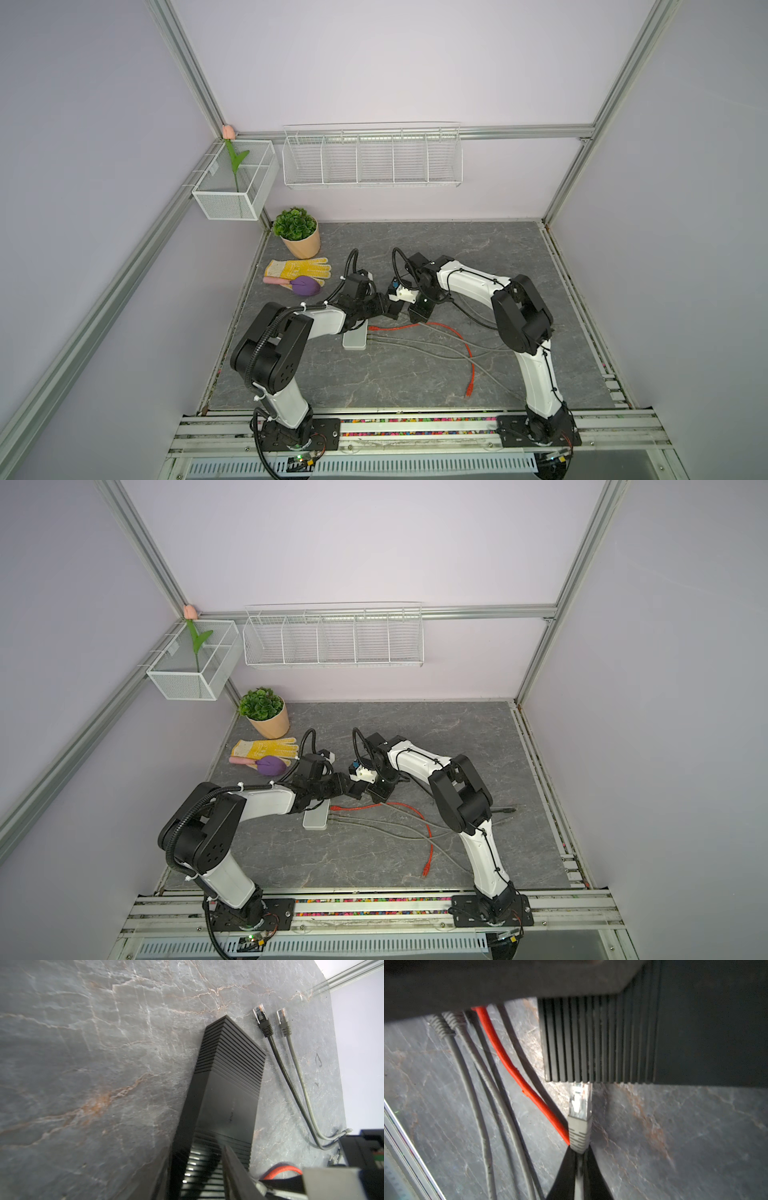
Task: Insert the plug into the switch port
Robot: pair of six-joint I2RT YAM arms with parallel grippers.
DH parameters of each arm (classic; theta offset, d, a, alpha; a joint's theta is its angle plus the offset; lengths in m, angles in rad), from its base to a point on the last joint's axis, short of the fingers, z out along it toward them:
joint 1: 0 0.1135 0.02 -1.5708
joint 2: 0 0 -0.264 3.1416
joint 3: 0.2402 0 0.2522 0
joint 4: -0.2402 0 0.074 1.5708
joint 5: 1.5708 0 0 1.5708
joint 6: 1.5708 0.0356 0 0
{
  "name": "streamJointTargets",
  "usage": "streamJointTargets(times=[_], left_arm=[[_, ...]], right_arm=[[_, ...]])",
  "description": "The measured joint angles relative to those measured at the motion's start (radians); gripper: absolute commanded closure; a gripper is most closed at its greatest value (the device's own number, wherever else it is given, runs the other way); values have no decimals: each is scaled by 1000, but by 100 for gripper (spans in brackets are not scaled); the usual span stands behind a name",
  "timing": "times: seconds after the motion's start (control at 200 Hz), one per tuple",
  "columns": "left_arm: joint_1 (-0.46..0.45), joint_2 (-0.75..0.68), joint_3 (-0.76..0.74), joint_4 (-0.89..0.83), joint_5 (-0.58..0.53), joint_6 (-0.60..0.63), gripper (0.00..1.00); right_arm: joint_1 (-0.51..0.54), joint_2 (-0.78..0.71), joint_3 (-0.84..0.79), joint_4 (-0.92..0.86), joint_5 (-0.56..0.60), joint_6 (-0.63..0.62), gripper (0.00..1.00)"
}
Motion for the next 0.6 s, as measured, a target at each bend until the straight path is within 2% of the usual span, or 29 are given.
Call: streamJointTargets(times=[0.6], left_arm=[[1,0,-17,30,0,0,63]], right_arm=[[-19,33,13,-7,-60,3,88]])
